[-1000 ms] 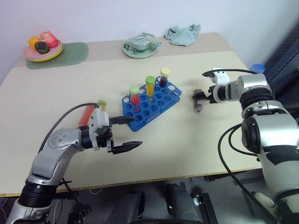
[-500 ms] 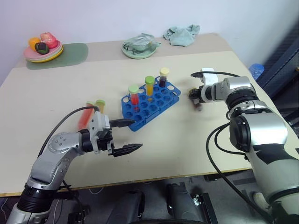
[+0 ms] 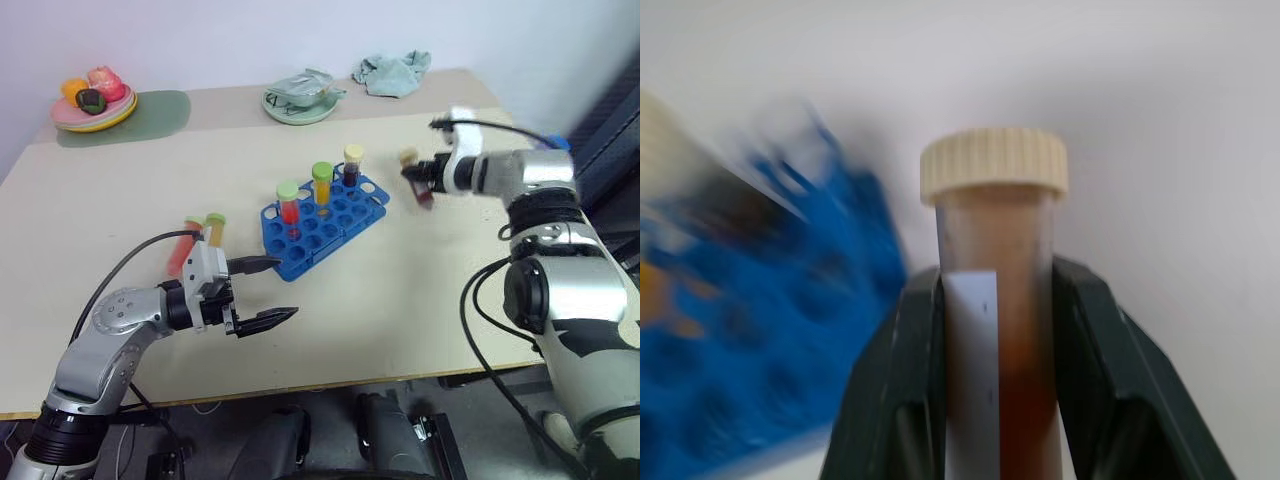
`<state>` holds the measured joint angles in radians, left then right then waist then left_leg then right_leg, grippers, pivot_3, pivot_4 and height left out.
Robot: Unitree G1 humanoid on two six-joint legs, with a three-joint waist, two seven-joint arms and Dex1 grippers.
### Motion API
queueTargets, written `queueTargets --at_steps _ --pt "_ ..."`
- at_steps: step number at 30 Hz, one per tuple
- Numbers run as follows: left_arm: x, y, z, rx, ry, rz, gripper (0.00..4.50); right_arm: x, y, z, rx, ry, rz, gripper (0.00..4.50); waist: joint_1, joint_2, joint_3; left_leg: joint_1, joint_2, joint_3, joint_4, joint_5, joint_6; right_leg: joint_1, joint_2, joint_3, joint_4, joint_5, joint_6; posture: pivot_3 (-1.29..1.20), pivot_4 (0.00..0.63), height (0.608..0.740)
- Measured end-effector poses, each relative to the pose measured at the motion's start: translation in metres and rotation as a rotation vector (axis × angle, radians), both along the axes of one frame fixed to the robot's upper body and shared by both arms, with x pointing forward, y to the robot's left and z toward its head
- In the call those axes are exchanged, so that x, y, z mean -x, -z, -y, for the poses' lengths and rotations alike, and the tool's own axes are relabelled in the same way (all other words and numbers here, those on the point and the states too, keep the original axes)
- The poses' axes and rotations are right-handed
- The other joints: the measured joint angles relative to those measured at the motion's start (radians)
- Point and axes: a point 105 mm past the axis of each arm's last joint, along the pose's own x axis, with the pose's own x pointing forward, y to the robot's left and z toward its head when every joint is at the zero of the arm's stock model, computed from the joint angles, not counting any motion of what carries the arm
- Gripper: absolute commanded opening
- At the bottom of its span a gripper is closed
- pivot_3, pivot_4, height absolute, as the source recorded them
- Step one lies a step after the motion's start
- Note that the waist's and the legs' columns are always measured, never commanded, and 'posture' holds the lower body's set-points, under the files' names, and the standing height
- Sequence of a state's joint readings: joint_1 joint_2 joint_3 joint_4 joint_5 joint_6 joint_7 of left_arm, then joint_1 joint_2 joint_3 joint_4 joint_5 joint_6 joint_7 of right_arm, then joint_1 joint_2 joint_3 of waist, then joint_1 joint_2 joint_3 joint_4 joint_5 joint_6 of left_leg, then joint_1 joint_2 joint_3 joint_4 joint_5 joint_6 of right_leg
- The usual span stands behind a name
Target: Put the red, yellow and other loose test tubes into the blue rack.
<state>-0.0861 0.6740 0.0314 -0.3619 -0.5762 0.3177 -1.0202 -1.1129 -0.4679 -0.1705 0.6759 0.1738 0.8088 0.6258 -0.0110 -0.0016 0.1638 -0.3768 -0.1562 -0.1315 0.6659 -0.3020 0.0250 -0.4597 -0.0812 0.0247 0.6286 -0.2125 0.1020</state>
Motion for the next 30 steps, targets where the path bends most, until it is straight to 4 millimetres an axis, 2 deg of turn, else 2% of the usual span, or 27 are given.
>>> queueTargets --at_steps 2,6,8,11,13,18,24,30 --pt "-0.001 0.000 -0.002 -0.001 -0.007 0.004 4.50 0.014 0.002 -0.006 -0.020 -0.008 0.168 0.80 0.001 -0.002 -0.002 0.001 0.000 -0.001 0.000 0.000 0.000 0.001 0.000 -0.001 0.000 0.000 0.000 0.00 0.150 0.740" --pt "-0.005 0.000 -0.005 -0.003 -0.020 0.003 4.50 0.036 0.030 -0.029 -0.129 0.037 0.292 0.80 -0.009 0.000 0.000 0.001 0.000 0.005 0.001 0.000 0.000 -0.001 0.000 0.001 0.002 0.000 0.000 0.00 0.150 0.740" --pt "-0.007 0.000 -0.007 -0.003 -0.024 -0.001 4.50 0.039 0.025 -0.036 -0.164 0.064 0.385 0.80 -0.012 0.002 0.000 0.003 0.001 0.006 0.001 0.001 -0.001 -0.001 0.000 0.002 0.003 0.001 -0.001 0.00 0.150 0.740" --pt "-0.009 0.002 -0.011 -0.004 -0.030 -0.004 4.50 0.039 0.003 -0.048 -0.206 0.092 0.577 0.80 -0.011 0.001 0.000 0.004 0.002 0.006 0.000 0.001 -0.001 0.000 0.002 0.002 0.003 0.001 -0.002 0.00 0.150 0.740" --pt "-0.010 0.003 -0.015 -0.015 -0.036 -0.010 4.50 0.036 0.001 -0.052 -0.206 0.115 0.652 0.80 -0.011 0.001 0.000 0.004 0.002 0.007 0.000 0.001 -0.001 0.000 0.002 0.002 0.003 0.001 -0.002 0.00 0.150 0.740" --pt "-0.007 0.009 -0.024 -0.024 -0.067 -0.030 4.50 0.029 0.020 -0.066 -0.275 0.120 0.692 0.80 -0.012 0.001 0.000 0.004 0.002 0.007 -0.001 0.001 -0.001 -0.001 0.002 0.001 0.002 0.001 -0.002 0.00 0.150 0.740" --pt "-0.004 0.009 -0.037 0.017 -0.156 -0.035 4.50 0.029 0.027 -0.081 -0.363 0.069 0.728 0.80 -0.018 0.001 0.000 0.004 0.003 0.007 -0.001 0.001 -0.001 0.000 0.003 0.001 0.002 0.001 -0.002 0.00 0.150 0.740" --pt "-0.002 0.009 -0.047 0.116 -0.280 -0.030 4.50 0.026 0.039 -0.088 -0.415 0.069 0.714 0.80 -0.033 0.001 0.000 0.004 0.004 0.007 0.000 0.001 -0.001 0.000 0.003 0.001 0.002 0.001 -0.002 0.00 0.150 0.740"
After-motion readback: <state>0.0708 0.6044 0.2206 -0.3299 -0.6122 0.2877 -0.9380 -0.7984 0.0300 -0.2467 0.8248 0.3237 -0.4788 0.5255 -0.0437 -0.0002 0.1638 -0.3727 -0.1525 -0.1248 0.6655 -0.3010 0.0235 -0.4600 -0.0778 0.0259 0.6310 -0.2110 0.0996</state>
